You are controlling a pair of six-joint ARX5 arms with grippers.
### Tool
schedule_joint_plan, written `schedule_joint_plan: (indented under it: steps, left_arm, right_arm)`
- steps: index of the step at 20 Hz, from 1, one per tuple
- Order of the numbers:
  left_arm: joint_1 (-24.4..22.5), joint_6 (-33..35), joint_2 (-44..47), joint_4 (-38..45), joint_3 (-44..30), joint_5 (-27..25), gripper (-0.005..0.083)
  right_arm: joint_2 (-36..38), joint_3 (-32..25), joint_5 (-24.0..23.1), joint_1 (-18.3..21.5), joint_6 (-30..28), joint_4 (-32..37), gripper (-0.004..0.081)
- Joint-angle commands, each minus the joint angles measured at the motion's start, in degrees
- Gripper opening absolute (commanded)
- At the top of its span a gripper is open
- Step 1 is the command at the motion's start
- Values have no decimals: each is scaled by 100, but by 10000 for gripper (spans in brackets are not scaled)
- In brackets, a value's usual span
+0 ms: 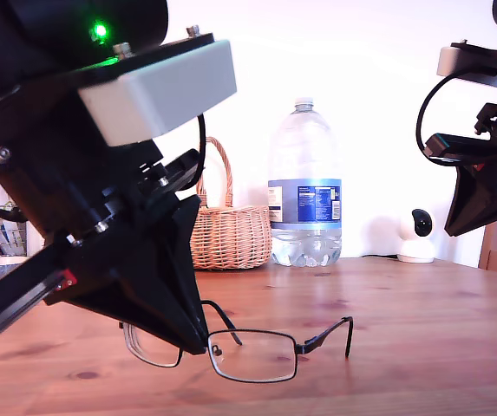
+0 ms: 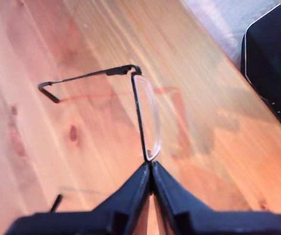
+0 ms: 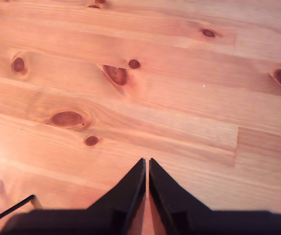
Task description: Pick up the glasses and open them, then place them back on the table
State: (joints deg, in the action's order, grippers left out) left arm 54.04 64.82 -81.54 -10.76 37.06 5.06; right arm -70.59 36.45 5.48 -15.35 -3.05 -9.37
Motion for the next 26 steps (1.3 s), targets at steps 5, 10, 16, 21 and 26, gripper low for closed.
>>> schedule_joint_plan:
  steps: [5, 10, 16, 21, 26]
  left_arm:
    - [-61, 20, -496, 85, -109, 0, 182]
    - [-61, 11, -278, 181, -96, -208, 219]
    - [-42, -186, 442, -87, -94, -302, 219]
    - [-42, -1045, 1266, -170, -94, -973, 122]
    - [-122, -2153, 1930, -138, -83, -1303, -16]
  right_arm:
    - [4, -20, 50, 15, 9, 52, -10]
    - [4, -20, 55, 15, 7, 52, -10]
    - [4, -20, 59, 15, 7, 50, -10]
    - [4, -4, 57, 13, 11, 107, -10]
    - [7, 7, 50, 20, 68, 232, -10]
